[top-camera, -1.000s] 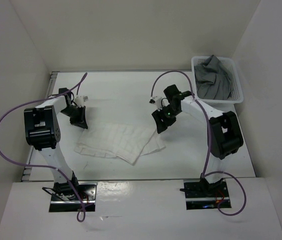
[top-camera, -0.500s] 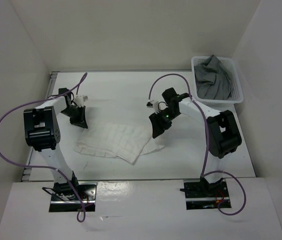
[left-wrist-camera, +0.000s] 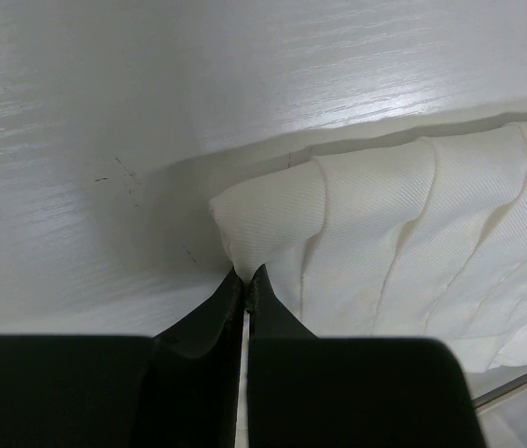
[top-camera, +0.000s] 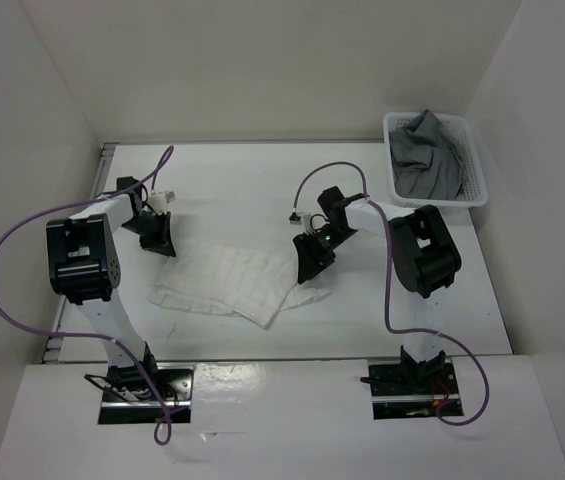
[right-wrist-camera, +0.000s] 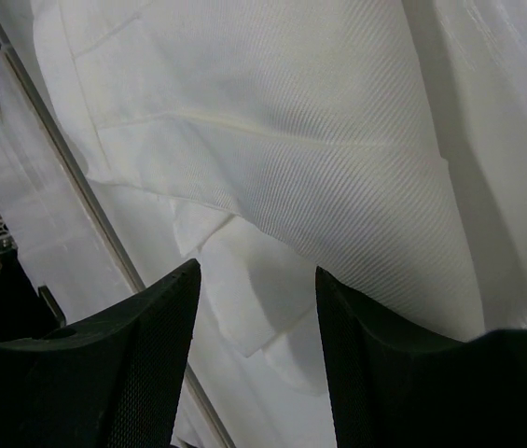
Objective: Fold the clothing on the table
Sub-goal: Fold the skirt
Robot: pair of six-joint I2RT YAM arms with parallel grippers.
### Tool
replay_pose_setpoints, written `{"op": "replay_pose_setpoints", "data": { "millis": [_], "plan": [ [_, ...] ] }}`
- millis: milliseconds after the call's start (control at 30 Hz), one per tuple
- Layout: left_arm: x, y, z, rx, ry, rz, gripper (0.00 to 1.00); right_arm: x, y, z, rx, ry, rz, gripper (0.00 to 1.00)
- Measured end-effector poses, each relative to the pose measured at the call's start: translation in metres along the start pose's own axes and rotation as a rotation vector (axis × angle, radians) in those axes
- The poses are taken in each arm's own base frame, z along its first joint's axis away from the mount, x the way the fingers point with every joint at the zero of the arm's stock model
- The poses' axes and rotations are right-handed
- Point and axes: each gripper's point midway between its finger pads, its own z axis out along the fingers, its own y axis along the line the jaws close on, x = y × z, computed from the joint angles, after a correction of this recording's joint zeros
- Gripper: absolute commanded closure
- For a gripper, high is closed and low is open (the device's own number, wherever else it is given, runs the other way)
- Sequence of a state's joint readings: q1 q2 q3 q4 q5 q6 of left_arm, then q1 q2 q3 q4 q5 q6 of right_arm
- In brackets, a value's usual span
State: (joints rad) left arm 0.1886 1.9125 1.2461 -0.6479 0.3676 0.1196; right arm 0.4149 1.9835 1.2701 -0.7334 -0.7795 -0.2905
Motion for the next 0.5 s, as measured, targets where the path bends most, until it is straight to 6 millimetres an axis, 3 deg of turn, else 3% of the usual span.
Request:
{"op": "replay_pose_setpoints", "data": {
  "millis": [267,500],
  "plan": [
    [0.000,0.000,0.000,-0.001,-0.003,0.001,1.00,-0.006,0.002,0.004,-0.036,-0.016,0.011,0.42],
    [0.000,0.000,0.000,-0.001,-0.003,0.000,1.00,-0.018,0.000,0.009,-0.058,-0.037,0.013,0.48]
  ]
}}
